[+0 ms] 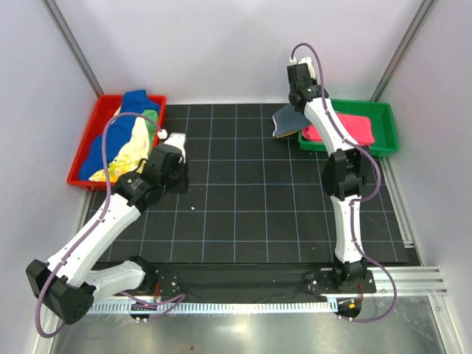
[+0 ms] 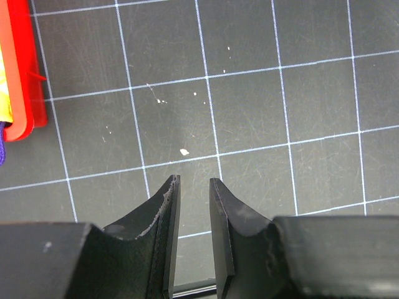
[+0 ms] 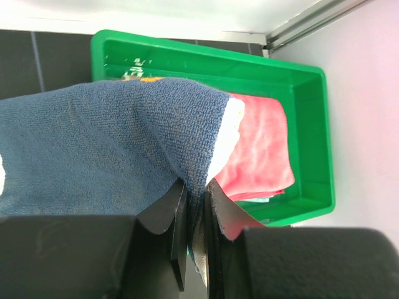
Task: Fold and stack the towels
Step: Neatly place the folded towel into the bin
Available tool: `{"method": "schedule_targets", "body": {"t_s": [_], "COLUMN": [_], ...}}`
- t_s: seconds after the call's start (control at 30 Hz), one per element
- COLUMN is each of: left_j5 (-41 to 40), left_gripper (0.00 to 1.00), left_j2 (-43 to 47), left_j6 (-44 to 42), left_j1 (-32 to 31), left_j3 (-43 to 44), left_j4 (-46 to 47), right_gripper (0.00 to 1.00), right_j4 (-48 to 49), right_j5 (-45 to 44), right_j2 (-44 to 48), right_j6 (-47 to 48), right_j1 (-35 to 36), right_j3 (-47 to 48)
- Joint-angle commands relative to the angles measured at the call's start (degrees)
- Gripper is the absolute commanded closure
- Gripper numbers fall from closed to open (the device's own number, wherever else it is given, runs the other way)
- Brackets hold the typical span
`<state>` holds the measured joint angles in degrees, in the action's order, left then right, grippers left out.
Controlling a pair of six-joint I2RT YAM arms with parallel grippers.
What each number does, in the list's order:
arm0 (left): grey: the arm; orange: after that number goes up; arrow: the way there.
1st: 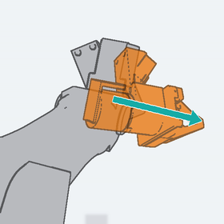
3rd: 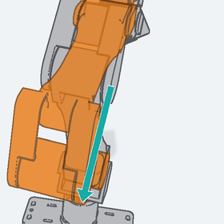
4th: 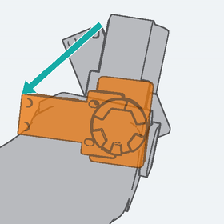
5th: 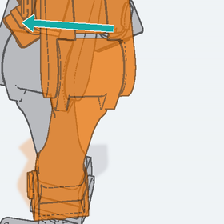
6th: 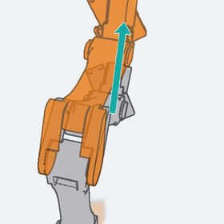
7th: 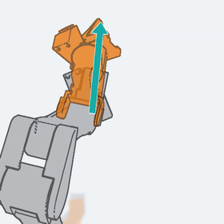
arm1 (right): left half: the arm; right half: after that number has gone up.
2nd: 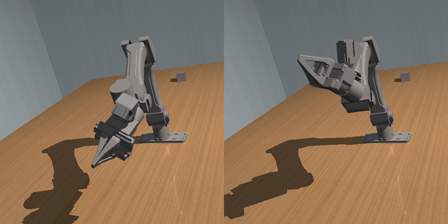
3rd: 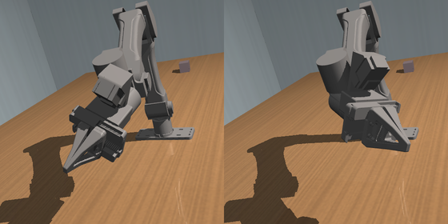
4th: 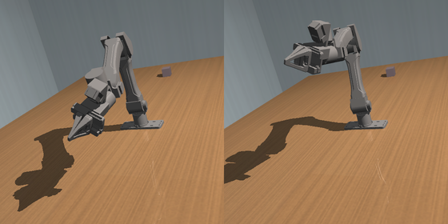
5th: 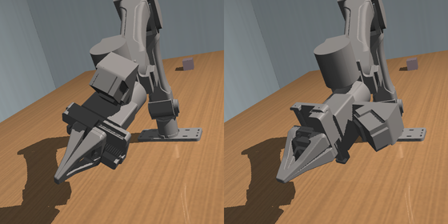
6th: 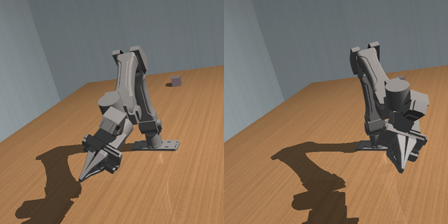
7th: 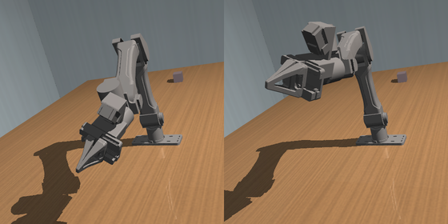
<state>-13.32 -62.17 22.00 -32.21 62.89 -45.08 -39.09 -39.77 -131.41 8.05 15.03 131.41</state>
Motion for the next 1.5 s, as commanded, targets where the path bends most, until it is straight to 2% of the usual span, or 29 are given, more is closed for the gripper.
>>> {"method": "schedule_targets", "body": {"t_s": [0.0, 0.63, 1.47], "left_j5": [0.4, 1.81, 2.42], "left_gripper": [0.71, 0.71, 0.71], "left_j2": [-0.05, 0.03, -0.76], "left_j6": [-0.99, -0.9, -0.73], "left_j1": [0.48, 1.27, 1.27], "left_j3": [0.48, 0.21, 0.12], "left_j4": [-0.09, -0.1, -0.18], "right_gripper": [0.98, 0.98, 0.98], "right_j4": [0.25, -2.48, -3.97], "right_j5": [-1.71, -0.49, 2.5], "right_j2": [2.74, 5.73, 6.09], "right_j6": [1.88, 0.21, -3.74], "right_j1": [-0.96, -5.62, -11.86], "right_j3": [4.11, 6.92, 4.38]}}
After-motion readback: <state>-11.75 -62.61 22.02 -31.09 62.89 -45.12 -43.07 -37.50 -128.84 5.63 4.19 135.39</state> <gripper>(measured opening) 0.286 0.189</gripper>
